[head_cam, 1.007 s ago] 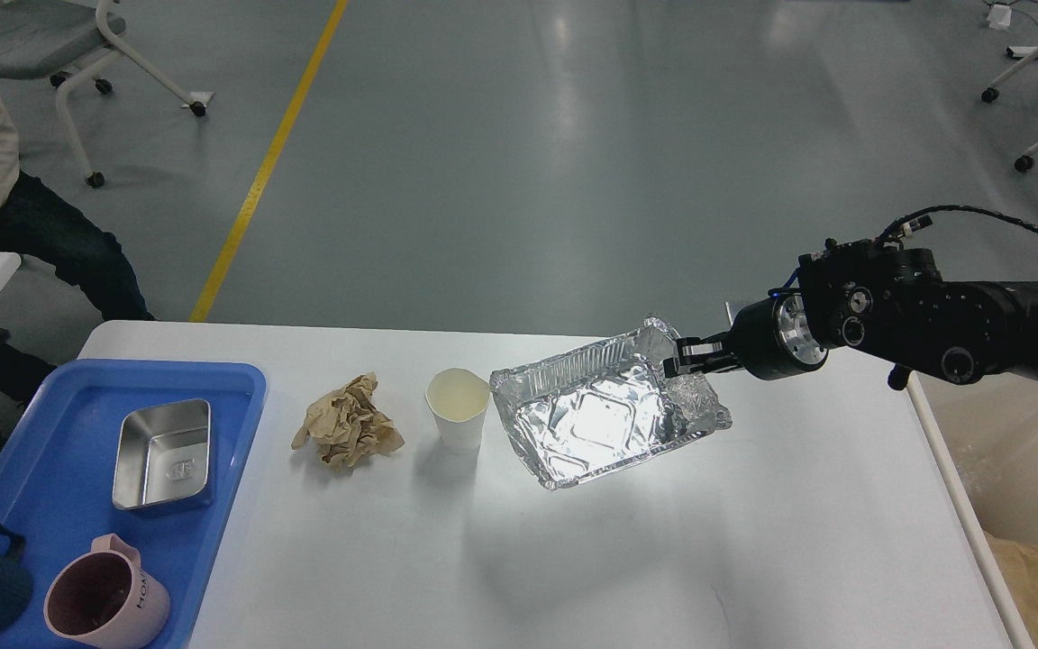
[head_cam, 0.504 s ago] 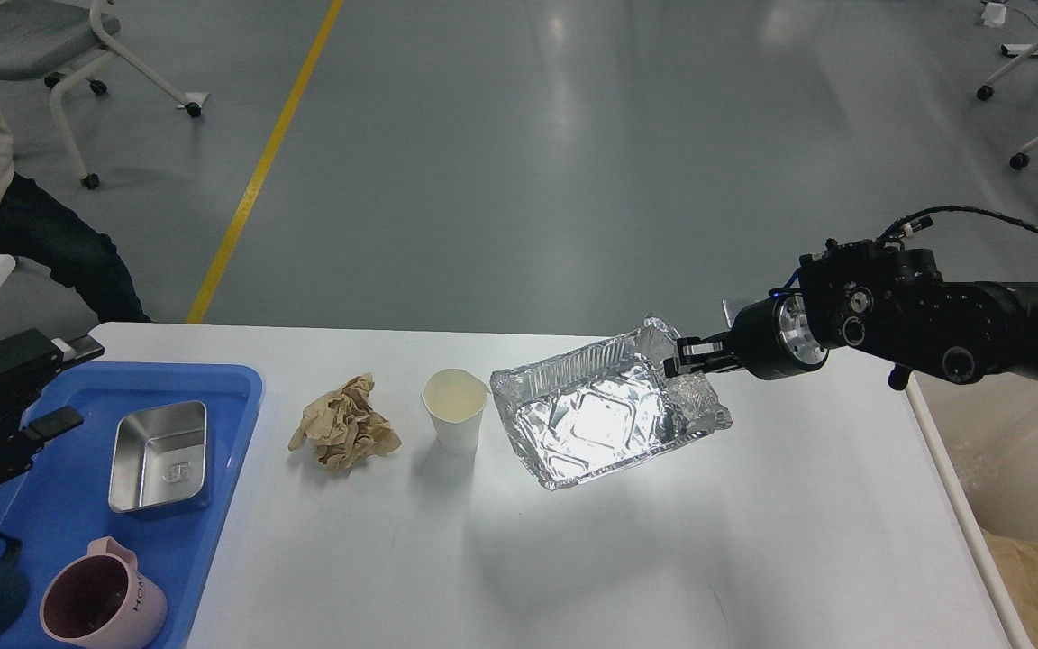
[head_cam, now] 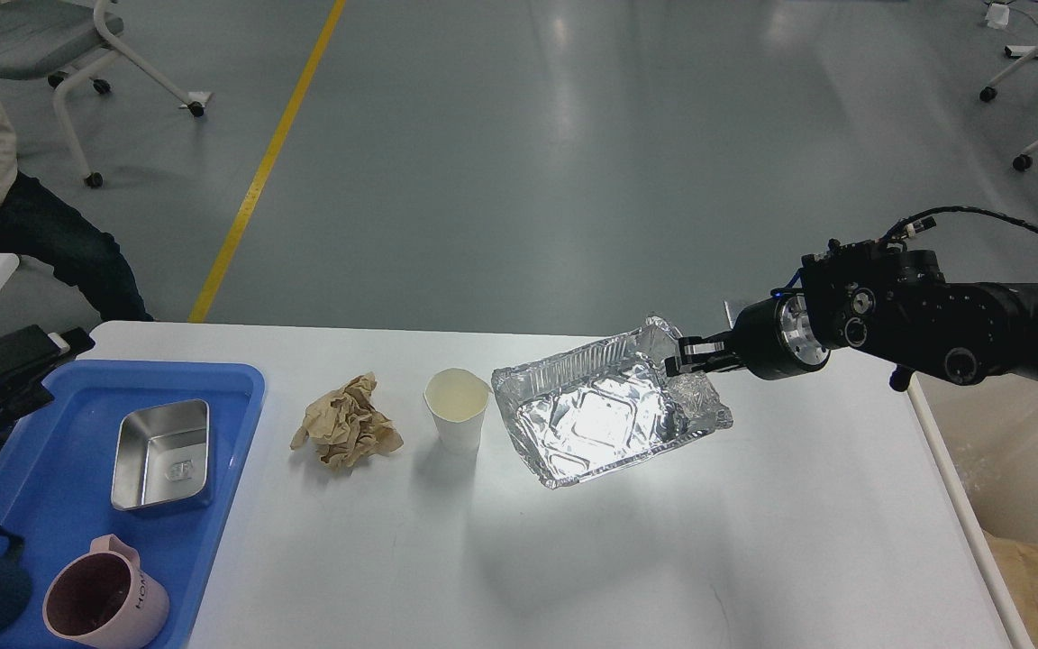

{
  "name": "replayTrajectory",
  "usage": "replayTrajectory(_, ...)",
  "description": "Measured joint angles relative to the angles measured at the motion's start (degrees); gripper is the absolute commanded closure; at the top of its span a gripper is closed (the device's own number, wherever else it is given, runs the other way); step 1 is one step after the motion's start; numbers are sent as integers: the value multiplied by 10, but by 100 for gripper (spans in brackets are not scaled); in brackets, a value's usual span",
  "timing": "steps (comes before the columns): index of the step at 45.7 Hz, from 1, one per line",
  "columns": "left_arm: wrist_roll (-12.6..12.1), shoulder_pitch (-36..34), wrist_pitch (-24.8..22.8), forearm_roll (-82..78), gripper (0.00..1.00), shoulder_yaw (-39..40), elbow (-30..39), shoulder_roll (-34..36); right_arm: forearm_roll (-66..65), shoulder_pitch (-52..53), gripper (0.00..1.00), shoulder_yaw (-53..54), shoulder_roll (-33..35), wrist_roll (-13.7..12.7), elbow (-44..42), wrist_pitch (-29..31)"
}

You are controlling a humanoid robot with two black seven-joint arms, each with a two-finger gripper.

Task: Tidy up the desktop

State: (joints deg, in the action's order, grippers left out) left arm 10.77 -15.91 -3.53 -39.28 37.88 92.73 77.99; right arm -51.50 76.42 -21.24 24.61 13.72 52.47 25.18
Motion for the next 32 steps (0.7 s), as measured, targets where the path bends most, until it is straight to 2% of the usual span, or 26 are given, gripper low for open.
replayTrajectory(6, -7, -16, -1, -6, 4, -3, -4, -28, 0, 0, 100, 0, -5, 0, 0, -2)
replayTrajectory(9, -20, -22, -1, -10, 4, -4, -7, -42, 0, -1, 100, 0, -9, 0, -1, -5)
replayTrajectory(15, -92, -43, -12, -25, 4, -6, -35, -89, 0, -1, 100, 0, -17, 0, -2, -6)
replayTrajectory(18, -116, -60, -27, -31, 4, -8, -53, -122, 1, -1, 100, 0, -21, 0, -3, -7)
replayTrajectory(25, -127, -128, -43, -39, 4, -51, -78, -167, 8, -1, 100, 0, -25, 0, -3, -7)
replayTrajectory(32, -127, -237, -45, -39, 4, -160, -141, -234, 12, -1, 100, 0, -25, 0, -3, -8)
